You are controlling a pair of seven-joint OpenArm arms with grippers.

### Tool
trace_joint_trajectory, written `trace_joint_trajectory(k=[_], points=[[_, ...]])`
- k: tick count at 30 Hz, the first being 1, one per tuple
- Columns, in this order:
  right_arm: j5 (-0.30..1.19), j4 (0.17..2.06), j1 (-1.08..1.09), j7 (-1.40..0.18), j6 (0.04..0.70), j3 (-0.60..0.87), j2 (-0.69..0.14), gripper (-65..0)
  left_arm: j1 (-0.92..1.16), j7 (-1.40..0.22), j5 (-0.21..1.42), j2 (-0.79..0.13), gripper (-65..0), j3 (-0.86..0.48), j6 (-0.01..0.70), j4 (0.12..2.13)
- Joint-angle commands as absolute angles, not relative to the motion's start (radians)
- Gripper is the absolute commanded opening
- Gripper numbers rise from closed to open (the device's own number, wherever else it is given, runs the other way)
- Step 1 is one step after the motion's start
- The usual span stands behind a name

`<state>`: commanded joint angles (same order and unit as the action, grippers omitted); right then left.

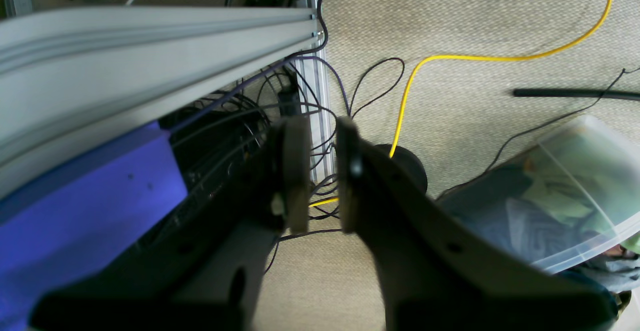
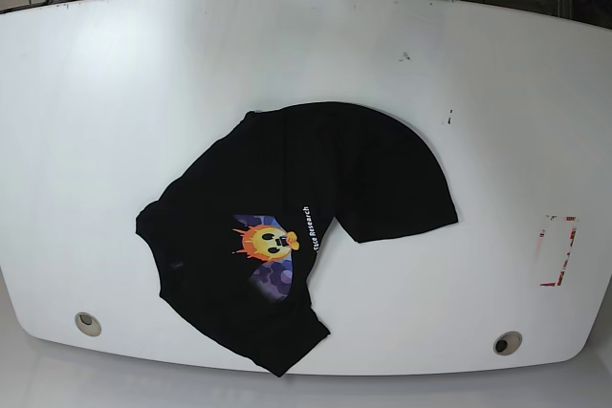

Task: Layout the t-shirt on the table in an organized manner, then fold the t-shirt properly

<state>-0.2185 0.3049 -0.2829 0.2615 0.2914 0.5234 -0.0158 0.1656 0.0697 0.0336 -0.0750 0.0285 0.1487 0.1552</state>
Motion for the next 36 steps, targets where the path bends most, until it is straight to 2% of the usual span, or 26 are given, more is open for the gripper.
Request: trace_joint_trajectory(k=[12, 14, 18, 24, 26, 29, 30, 36], points=[[-0.220, 0.307, -0.281, 0.261, 0.294, 0.549, -0.014, -58.6, 0.161, 0.068, 0.035, -0.070, -44.0, 0.043, 0.146, 0.157], [-0.220, 0.302, -0.278, 0.264, 0.292, 0.546, -0.015, -62.2, 0.173, 0.056, 0.039, -0.066, -43.9, 0.044, 0.147, 0.185], [-0.224, 0.308, -0.281, 0.262, 0.295, 0.527, -0.015, -63.8, 0.194, 0.053, 0.041, -0.064, -44.2, 0.039, 0.145, 0.227], [-0.232, 0.345, -0.305, 0.265, 0.298, 0.511, -0.013, -63.6, 0.256, 0.060, 0.044, -0.067, -44.2, 0.024, 0.144, 0.328], [-0.224, 0.436, -0.384, 0.276, 0.296, 0.502, -0.014, -63.3, 0.364, 0.072, 0.048, -0.076, -44.7, 0.029, 0.148, 0.486], [-0.218, 0.491, -0.424, 0.275, 0.296, 0.482, -0.013, -63.1, 0.414, 0.082, 0.048, -0.085, -44.7, 0.027, 0.147, 0.553], [-0.222, 0.458, -0.338, 0.288, 0.300, 0.460, -0.005, -63.1, 0.361, 0.114, 0.048, -0.081, -44.3, 0.022, 0.156, 0.510], [-0.220, 0.458, -0.332, 0.288, 0.300, 0.420, -0.005, -63.3, 0.360, 0.114, 0.048, -0.093, -44.3, 0.022, 0.156, 0.509]])
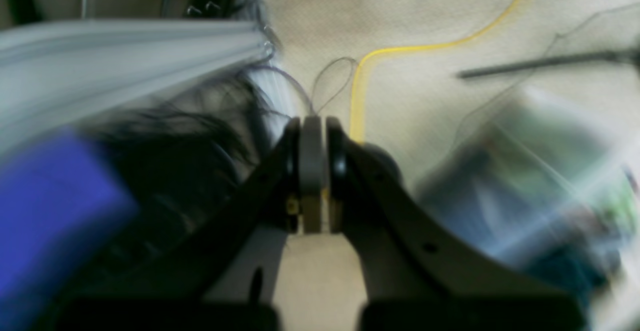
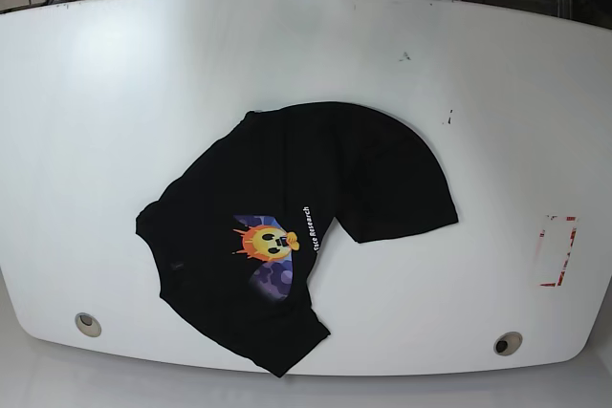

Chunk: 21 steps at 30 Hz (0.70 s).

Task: Layout the t-shirt on the table in an organized manner, then fold the t-shirt properly

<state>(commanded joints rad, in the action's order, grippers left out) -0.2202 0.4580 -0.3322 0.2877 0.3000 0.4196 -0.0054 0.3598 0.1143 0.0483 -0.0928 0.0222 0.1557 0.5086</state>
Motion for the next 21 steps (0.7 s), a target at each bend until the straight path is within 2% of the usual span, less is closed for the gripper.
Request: trace_joint_trajectory(k=[16, 21], points=[[-0.213, 0.466, -0.366, 0.292, 0.294, 0.387, -0.005, -63.6, 0.381, 0.119, 0.051, -0.093, -44.6, 0.021, 0.156, 0.521], [-0.213, 0.530, -0.414, 0.292, 0.294, 0.387, -0.005, -63.6, 0.410, 0.119, 0.051, -0.093, -44.6, 0.021, 0.156, 0.565]])
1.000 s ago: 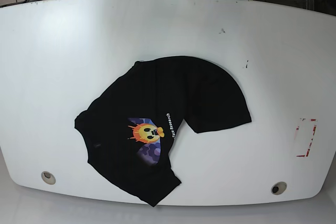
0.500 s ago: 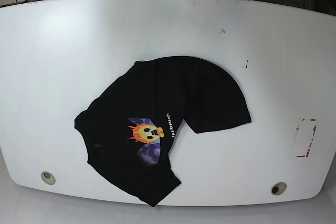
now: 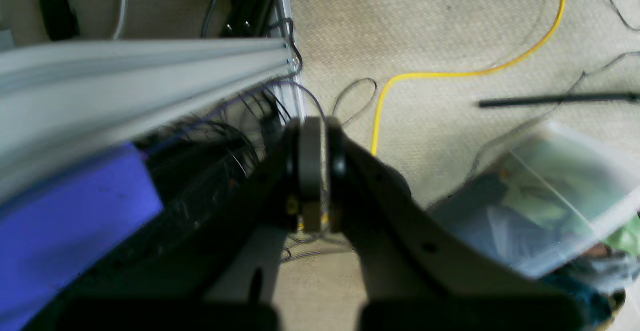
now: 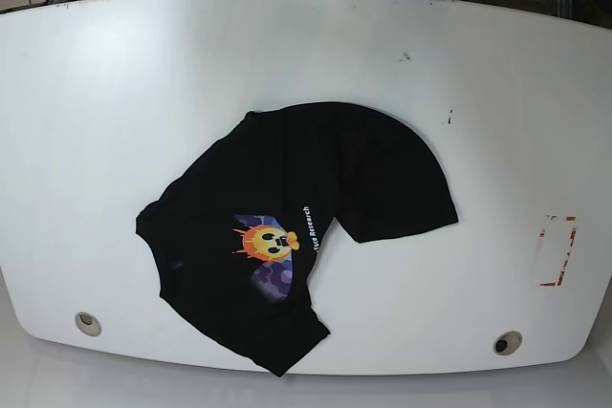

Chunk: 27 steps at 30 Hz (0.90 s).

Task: Layout the t-shirt on the table in an organized manner, then fold the t-shirt properly

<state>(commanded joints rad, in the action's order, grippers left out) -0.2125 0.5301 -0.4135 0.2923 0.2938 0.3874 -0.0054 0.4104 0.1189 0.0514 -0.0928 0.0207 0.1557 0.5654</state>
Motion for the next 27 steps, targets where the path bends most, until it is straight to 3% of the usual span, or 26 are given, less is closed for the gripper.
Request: trace_joint_trajectory(k=[16, 27], points=[[-0.211, 0.823, -0.633, 0.288, 0.294, 0.386, 0.044, -63.6, 0.638, 0.116, 0.051, -0.096, -44.6, 0.019, 0.156, 0.908], [-0.209, 1.067, -0.806, 0.288, 0.300, 0.381, 0.073, -63.6, 0.839, 0.116, 0.053, -0.154, -44.6, -0.010, 0.156, 1.175]])
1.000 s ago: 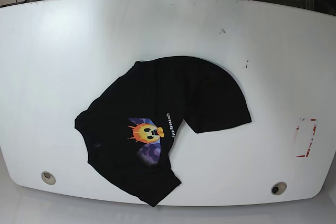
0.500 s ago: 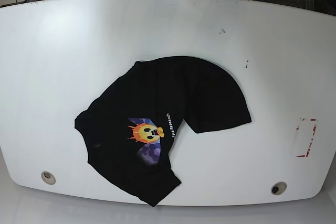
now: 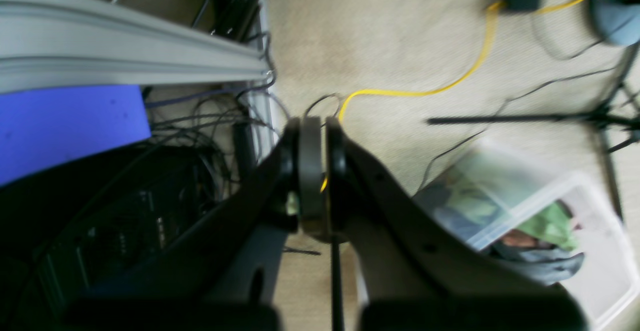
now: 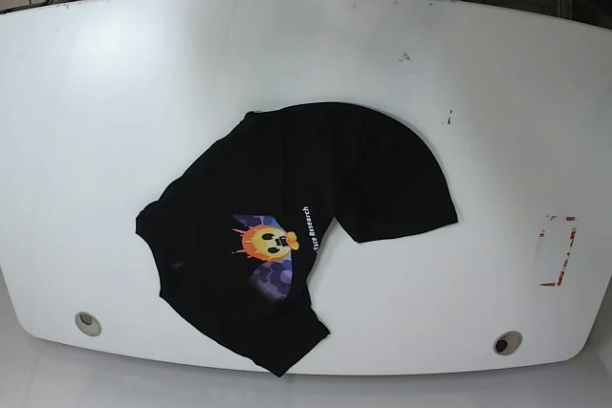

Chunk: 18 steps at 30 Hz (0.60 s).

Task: Layout the t-shirt on the table in an organized manner, then fold the t-shirt properly

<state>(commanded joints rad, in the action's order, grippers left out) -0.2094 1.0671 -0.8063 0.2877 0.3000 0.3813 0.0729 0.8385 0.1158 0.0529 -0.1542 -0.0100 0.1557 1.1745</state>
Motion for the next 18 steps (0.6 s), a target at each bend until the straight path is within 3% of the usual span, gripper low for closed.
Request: trace_joint_trajectory(k=[18], points=[[-0.186, 1.475, -1.050, 0.288, 0.302, 0.354, 0.116, -63.6, 1.158, 0.117, 0.054, -0.148, -44.6, -0.183, 0.157, 1.596]])
